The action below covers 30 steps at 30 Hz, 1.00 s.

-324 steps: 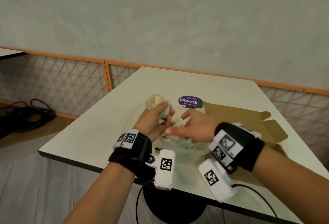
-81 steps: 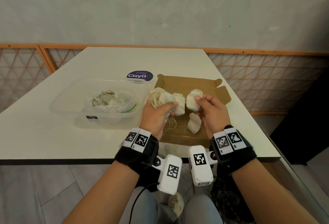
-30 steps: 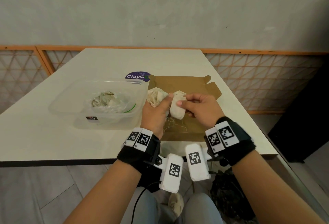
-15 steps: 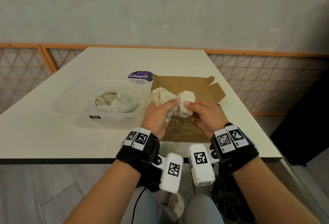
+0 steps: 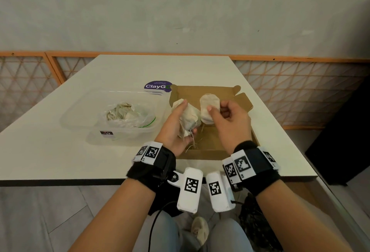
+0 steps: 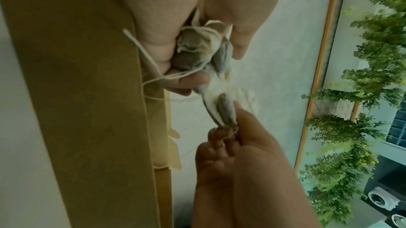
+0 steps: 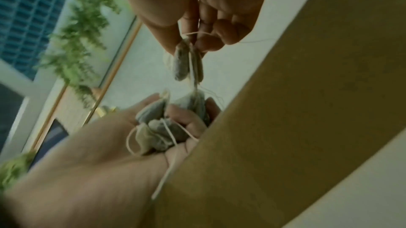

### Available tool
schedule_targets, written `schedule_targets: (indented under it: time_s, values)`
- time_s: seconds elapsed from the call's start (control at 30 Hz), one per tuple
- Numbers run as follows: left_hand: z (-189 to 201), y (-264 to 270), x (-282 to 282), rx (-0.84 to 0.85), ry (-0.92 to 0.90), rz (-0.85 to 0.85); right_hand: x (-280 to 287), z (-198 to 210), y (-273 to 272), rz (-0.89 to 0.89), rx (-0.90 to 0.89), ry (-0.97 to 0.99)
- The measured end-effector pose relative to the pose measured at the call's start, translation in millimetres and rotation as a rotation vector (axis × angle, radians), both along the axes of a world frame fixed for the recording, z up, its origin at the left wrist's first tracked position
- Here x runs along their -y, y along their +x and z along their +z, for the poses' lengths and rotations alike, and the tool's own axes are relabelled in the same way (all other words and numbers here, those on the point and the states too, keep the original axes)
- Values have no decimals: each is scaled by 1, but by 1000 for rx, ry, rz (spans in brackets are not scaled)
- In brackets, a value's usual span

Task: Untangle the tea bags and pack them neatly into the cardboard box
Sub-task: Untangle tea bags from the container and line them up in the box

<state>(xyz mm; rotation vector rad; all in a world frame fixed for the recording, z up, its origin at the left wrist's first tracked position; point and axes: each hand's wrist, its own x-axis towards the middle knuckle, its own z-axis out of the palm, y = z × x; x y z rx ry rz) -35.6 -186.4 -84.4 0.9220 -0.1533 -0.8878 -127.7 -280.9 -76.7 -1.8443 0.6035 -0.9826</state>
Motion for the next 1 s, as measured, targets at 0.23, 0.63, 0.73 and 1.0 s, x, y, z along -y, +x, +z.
schedule_targets:
  time_s: [0.23,0.63,0.73,1.0]
  values:
    - [2,-1,-3,-41,-83,-92,-4,1,11,115,-230,-207]
    - [-6,-5,7,240,42,65,7,35,-8,387,-93,-2]
    - [-6,-6,6,259,-13,32,9,28,-7,475,-272,-31]
    - [-6,-2,1,177,18,-37,22,18,-6,379,-173,211]
